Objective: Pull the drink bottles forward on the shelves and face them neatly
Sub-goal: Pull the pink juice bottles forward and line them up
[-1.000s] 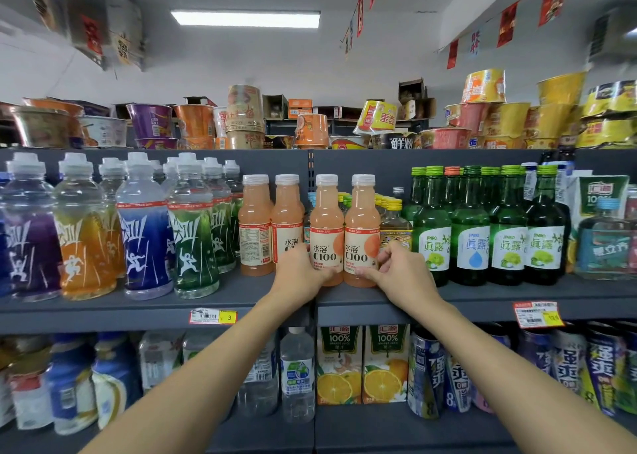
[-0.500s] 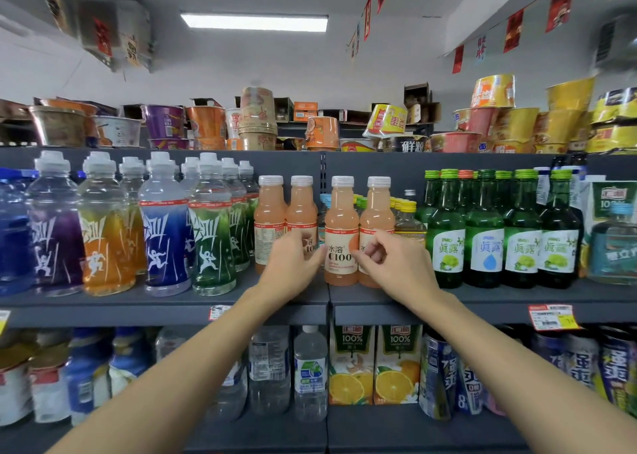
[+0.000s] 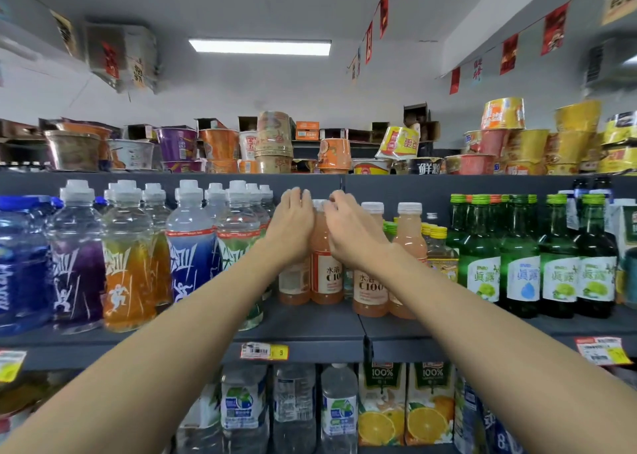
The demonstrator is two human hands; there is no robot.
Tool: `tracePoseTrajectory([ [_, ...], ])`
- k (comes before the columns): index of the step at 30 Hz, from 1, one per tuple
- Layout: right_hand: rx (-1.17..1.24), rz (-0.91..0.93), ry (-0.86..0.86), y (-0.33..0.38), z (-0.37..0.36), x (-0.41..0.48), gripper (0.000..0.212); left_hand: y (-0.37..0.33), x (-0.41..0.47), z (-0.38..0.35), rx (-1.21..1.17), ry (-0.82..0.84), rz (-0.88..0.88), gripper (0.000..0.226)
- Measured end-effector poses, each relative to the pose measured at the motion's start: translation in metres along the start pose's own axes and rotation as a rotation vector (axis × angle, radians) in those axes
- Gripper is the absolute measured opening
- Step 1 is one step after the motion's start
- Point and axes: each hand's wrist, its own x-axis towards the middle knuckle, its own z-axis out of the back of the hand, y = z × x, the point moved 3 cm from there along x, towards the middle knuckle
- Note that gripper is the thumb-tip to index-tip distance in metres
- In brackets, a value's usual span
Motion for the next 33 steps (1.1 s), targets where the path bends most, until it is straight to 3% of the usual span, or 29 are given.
tracePoseTrajectory([
  [5, -0.121, -0.048, 0.162, -0.002, -0.004, 0.035, 0.053, 0.005, 0.025, -0.005, 0.009, 0.162, 0.021, 0.073],
  [8, -0.072, -0.075, 0.269, -0.004, -0.011, 0.046, 0.045, 0.008, 0.030, -0.007, -0.043, 0.112, 0.004, 0.058],
  [13, -0.070, -0.100, 0.282, -0.008, -0.015, 0.055, 0.043, 0.015, 0.033, -0.005, -0.070, 0.027, 0.009, 0.041],
  [19, -0.245, -0.067, 0.232, -0.009, -0.010, 0.054, 0.043, 0.024, 0.031, 0.005, -0.332, -0.018, 0.122, 0.035],
  [24, -0.147, -0.090, 0.233, -0.013, -0.001, 0.056, 0.044, 0.026, 0.030, 0.013, -0.540, -0.044, 0.205, 0.023],
  [33, -0.022, -0.039, 0.338, -0.029, 0.024, 0.050, 0.039, 0.033, 0.019, 0.043, -0.700, 0.107, 0.118, 0.038],
])
